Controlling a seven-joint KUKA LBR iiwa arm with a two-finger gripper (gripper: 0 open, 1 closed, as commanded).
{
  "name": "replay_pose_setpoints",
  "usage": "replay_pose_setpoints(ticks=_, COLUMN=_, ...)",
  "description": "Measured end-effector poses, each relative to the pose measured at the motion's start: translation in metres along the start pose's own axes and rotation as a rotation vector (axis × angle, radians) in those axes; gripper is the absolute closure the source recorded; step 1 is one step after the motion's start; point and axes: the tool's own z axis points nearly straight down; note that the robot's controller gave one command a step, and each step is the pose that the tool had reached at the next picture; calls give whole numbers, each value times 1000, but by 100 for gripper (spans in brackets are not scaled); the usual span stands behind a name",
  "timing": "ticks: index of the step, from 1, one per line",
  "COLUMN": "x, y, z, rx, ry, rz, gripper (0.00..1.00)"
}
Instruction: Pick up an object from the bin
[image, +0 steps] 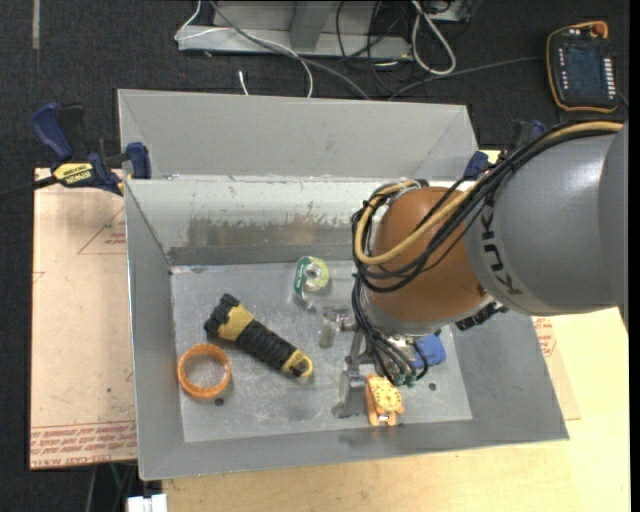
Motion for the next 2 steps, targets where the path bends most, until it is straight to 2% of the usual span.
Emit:
replay_pose_setpoints(ticks=1, x=-2, y=-1, z=-4, rx=-1, ry=-8, rz=3, gripper=0)
replay_pose_setpoints(ticks=2, x=-30, y=88, z=74, rx=-4, ry=-5, rz=44, gripper=0)
